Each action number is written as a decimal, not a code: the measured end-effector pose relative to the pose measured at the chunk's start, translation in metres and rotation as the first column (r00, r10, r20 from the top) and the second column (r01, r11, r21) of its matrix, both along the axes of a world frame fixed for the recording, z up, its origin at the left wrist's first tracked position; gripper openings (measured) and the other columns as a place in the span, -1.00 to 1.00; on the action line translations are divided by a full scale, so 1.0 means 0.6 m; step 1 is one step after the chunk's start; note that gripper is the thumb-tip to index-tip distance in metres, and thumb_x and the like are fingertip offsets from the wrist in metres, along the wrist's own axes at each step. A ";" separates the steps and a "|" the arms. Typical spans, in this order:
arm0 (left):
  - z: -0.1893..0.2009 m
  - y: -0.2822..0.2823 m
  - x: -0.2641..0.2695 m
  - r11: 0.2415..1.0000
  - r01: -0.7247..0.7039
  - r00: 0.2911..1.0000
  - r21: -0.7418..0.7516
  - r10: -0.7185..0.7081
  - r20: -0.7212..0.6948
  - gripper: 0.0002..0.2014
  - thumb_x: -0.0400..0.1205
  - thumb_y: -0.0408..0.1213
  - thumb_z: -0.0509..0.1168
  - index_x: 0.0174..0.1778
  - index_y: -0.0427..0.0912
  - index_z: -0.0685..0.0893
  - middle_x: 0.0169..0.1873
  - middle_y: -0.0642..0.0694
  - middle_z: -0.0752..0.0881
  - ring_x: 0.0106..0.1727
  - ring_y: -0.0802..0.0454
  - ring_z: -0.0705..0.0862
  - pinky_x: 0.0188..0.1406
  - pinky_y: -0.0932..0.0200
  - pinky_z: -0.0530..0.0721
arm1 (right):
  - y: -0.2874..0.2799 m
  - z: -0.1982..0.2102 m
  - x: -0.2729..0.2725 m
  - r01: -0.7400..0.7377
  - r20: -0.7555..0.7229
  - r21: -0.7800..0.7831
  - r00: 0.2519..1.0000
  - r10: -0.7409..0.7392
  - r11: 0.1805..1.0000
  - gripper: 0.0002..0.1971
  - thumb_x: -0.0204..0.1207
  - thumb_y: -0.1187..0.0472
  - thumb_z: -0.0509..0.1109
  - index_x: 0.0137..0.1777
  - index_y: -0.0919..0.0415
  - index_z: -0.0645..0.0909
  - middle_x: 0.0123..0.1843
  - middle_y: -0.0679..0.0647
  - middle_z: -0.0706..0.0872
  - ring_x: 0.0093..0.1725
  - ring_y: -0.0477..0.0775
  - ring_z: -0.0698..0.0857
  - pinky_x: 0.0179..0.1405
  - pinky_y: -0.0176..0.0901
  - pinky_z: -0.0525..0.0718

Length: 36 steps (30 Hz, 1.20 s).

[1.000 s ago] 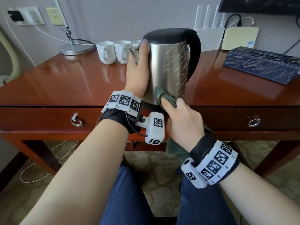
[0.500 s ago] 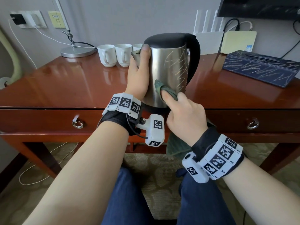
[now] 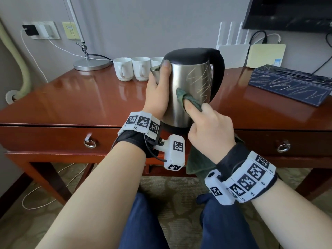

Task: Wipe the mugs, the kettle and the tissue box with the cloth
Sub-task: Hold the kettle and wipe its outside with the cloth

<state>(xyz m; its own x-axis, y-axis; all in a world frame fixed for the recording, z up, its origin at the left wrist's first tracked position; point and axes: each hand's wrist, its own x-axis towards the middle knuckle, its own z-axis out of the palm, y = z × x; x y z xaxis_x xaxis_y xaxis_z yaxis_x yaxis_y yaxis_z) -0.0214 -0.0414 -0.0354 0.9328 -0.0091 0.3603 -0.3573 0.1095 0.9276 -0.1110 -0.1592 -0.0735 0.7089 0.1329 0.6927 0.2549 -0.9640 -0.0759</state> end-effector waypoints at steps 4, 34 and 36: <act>-0.001 -0.002 0.001 1.000 -0.013 0.999 -0.024 0.014 0.042 -0.48 0.69 0.17 0.09 0.36 -0.13 0.62 0.16 0.02 0.77 0.22 0.21 0.71 0.37 0.10 0.59 | -0.005 0.037 0.011 0.039 0.081 0.039 0.996 -0.042 0.998 -0.36 0.19 0.42 0.23 0.36 0.22 0.60 -0.36 0.18 0.45 -0.57 0.21 0.45 -0.53 -0.25 0.32; 0.002 0.000 0.002 1.000 -0.015 1.000 0.006 0.015 0.020 -0.60 0.78 0.06 0.09 0.36 -0.12 0.59 0.17 0.07 0.73 0.21 0.29 0.66 0.17 0.35 0.53 | -0.005 0.000 -0.003 -0.012 0.004 0.021 1.000 0.012 1.000 -0.41 0.28 0.36 0.07 0.31 0.20 0.65 -0.36 0.21 0.52 -0.59 0.25 0.50 -0.68 -0.18 0.49; 0.000 0.000 0.002 1.000 -0.029 0.999 0.009 0.029 0.015 -0.61 0.79 0.04 0.09 0.38 -0.11 0.58 0.18 0.09 0.72 0.19 0.36 0.63 0.12 0.42 0.52 | -0.013 0.012 0.000 0.023 0.048 0.059 0.999 -0.025 0.998 -0.41 0.24 0.38 0.11 0.29 0.24 0.65 -0.38 0.21 0.51 -0.59 0.23 0.49 -0.60 -0.25 0.38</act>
<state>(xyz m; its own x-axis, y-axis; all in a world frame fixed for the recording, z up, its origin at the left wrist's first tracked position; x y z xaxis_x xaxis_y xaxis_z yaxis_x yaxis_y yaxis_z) -0.0199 -0.0416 -0.0351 0.9272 0.0146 0.3742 -0.3739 0.0906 0.9230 -0.1110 -0.1672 -0.0662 0.6768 0.0747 0.7324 0.2364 -0.9642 -0.1201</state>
